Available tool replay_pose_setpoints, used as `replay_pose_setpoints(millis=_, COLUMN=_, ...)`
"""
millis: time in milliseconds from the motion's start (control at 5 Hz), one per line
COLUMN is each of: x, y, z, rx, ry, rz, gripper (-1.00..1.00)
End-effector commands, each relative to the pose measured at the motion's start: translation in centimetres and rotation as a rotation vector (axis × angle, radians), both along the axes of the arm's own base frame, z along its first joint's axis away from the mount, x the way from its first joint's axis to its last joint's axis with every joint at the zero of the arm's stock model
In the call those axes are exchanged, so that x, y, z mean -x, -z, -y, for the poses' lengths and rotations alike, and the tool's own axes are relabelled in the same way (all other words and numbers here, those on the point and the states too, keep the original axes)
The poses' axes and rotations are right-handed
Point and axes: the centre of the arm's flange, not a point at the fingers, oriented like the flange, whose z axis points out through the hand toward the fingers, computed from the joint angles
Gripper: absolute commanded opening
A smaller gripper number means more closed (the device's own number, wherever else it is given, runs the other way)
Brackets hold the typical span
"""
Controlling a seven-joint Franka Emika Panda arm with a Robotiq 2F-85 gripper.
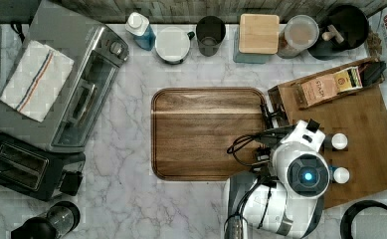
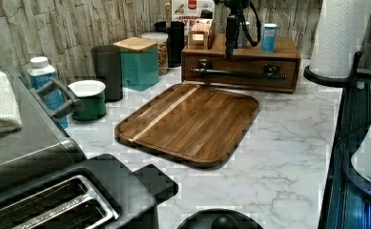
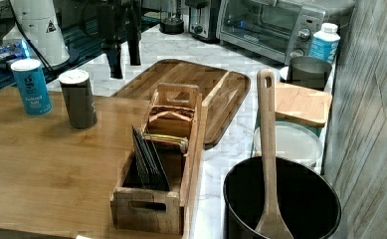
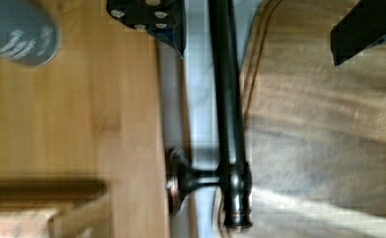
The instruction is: Open the drawer.
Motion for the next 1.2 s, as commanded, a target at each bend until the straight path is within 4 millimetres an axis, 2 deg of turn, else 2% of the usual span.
replay_pose_setpoints(millis=200, x=-0.6, y=-0.2, z=1.5, rx=0.053, ry=-0.108, rz=0.073, gripper=1.00)
replay_pose_setpoints(millis=400, x=-0.2, y=0.8, z=2.1, rx=0.028, ry=-0.107, rz=0.064, gripper=1.00)
replay_pose_setpoints(millis=800, x=0.8, y=3.8, z=1.2, rx=-0.026, ry=-0.051, rz=0.053, gripper=1.00)
replay_pose_setpoints(millis=1000, x=1.1, y=4.2, z=0.1, rx=-0.016, ry=-0.027, rz=0.069, gripper=1.00)
replay_pose_setpoints(millis=1200, x=1.4, y=5.2, z=0.3, rx=-0.030, ry=-0.039, rz=0.073, gripper=1.00)
